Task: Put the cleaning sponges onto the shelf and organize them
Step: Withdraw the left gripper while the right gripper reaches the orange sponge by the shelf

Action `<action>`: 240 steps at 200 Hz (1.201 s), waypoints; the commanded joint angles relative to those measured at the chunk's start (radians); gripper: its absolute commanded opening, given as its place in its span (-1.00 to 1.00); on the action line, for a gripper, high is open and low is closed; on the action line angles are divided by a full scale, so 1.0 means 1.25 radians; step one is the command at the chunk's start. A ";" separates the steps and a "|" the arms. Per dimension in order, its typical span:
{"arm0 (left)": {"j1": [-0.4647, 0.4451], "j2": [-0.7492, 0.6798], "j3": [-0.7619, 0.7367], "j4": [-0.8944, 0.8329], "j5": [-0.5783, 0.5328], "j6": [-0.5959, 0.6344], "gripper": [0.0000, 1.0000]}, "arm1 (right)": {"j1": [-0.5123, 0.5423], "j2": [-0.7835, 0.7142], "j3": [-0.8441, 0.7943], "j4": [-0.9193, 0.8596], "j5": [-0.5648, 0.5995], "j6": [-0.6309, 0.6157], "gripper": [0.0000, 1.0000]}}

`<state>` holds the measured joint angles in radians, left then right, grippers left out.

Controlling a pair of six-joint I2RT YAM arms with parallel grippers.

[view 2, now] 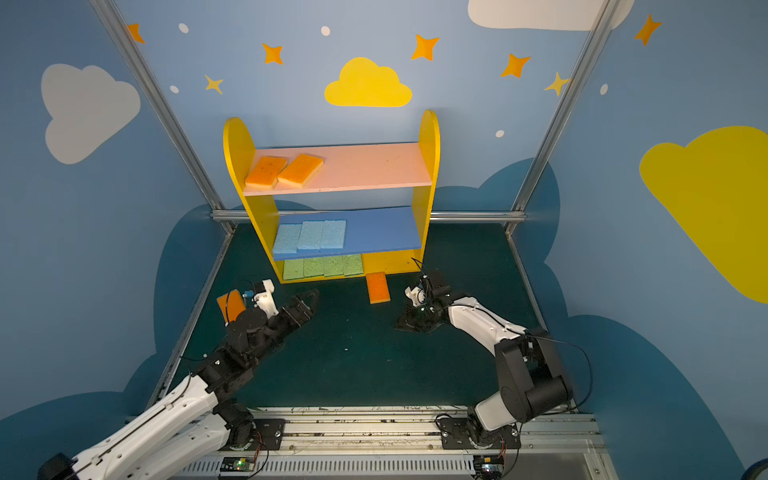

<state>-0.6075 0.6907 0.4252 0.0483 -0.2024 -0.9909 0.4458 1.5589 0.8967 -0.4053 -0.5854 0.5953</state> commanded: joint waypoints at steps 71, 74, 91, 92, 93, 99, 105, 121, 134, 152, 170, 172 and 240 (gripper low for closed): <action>0.001 -0.191 -0.106 -0.165 0.041 0.083 1.00 | 0.025 0.284 0.282 0.120 0.119 0.035 -1.00; -0.001 -0.186 -0.106 -0.166 0.044 0.085 0.99 | 0.025 0.293 0.284 0.132 0.120 0.038 -1.00; 0.004 -0.160 -0.109 -0.165 0.053 0.098 1.00 | 0.024 0.327 0.285 0.208 0.120 0.061 -1.00; 0.004 -0.159 -0.109 -0.165 0.053 0.099 1.00 | 0.023 0.329 0.284 0.213 0.120 0.062 -1.00; 0.004 -0.158 -0.109 -0.165 0.054 0.100 0.99 | 0.023 0.331 0.284 0.217 0.120 0.064 -1.00; 0.006 -0.151 -0.111 -0.162 0.056 0.102 1.00 | 0.022 0.342 0.282 0.245 0.119 0.073 -1.00; 0.006 -0.144 -0.114 -0.160 0.059 0.103 1.00 | 0.020 0.351 0.279 0.272 0.119 0.082 -1.00; 0.012 -0.127 -0.128 -0.142 0.070 0.101 0.99 | 0.017 0.375 0.278 0.331 0.116 0.103 -1.00; 0.016 -0.112 -0.145 -0.123 0.075 0.092 1.00 | 0.014 0.405 0.296 0.350 0.105 0.114 -1.00; 0.018 -0.090 -0.170 -0.087 0.076 0.080 1.00 | 0.015 0.450 0.332 0.354 0.085 0.124 -1.00; 0.024 -0.067 -0.177 -0.063 0.074 0.076 0.99 | 0.018 0.467 0.331 0.367 0.077 0.132 -1.00; 0.025 -0.064 -0.176 -0.061 0.074 0.076 1.00 | 0.017 0.467 0.329 0.369 0.076 0.133 -1.00; 0.037 0.057 -0.137 0.029 0.089 0.096 0.99 | 0.019 0.346 0.109 0.400 0.055 0.108 -1.00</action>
<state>-0.5659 0.6975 0.2222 -0.0044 -0.1123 -0.8928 0.4664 2.0418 1.1542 0.1661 -0.5163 0.7464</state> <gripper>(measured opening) 0.997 0.046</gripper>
